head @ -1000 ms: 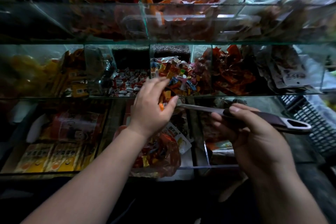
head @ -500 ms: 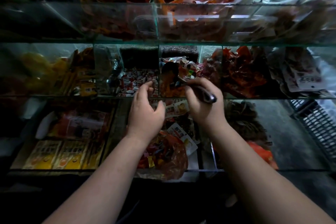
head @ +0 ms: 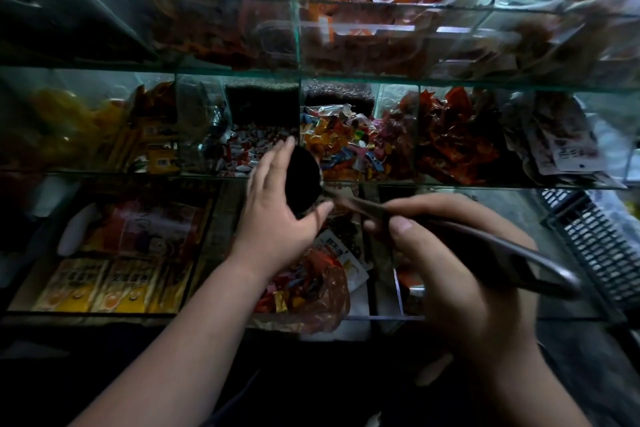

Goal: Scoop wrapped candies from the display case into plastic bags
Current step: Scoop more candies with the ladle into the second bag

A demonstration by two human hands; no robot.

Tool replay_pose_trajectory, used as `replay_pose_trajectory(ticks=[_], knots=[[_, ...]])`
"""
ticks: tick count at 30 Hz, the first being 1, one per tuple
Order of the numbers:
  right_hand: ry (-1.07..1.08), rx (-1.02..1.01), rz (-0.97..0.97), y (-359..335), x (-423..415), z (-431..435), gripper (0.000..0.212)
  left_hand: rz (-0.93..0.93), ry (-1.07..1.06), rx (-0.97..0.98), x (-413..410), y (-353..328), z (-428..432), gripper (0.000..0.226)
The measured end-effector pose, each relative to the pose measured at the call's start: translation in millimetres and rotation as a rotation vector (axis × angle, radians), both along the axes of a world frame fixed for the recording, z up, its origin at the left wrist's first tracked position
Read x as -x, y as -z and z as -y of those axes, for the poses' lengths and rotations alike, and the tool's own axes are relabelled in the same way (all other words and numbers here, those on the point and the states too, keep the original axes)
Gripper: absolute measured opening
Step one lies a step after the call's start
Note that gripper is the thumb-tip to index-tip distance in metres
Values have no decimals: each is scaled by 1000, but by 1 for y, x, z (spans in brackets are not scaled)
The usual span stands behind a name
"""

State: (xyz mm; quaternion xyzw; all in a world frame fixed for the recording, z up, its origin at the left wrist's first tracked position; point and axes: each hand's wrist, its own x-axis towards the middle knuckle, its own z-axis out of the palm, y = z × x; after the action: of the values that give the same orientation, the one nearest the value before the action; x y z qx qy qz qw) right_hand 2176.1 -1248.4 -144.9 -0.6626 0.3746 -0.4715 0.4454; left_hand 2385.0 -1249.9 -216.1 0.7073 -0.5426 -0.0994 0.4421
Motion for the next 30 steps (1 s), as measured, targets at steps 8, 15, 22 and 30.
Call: replay_pose_trajectory(ticks=[8,15,22,30], knots=[[-247,-216,-157,-6,16,-20,9,147,41,-285,-23,27,-89,96],[-350,110,-634,73,-40,-15,10,69,-160,-392,-41,63,-109,51],[-290,-88,-561,147,-78,-18,14,15,-169,-326,-38,72,-110,63],[-370,-192,-527,162,-84,-13,11,-23,-127,-369,-32,66,-110,79]])
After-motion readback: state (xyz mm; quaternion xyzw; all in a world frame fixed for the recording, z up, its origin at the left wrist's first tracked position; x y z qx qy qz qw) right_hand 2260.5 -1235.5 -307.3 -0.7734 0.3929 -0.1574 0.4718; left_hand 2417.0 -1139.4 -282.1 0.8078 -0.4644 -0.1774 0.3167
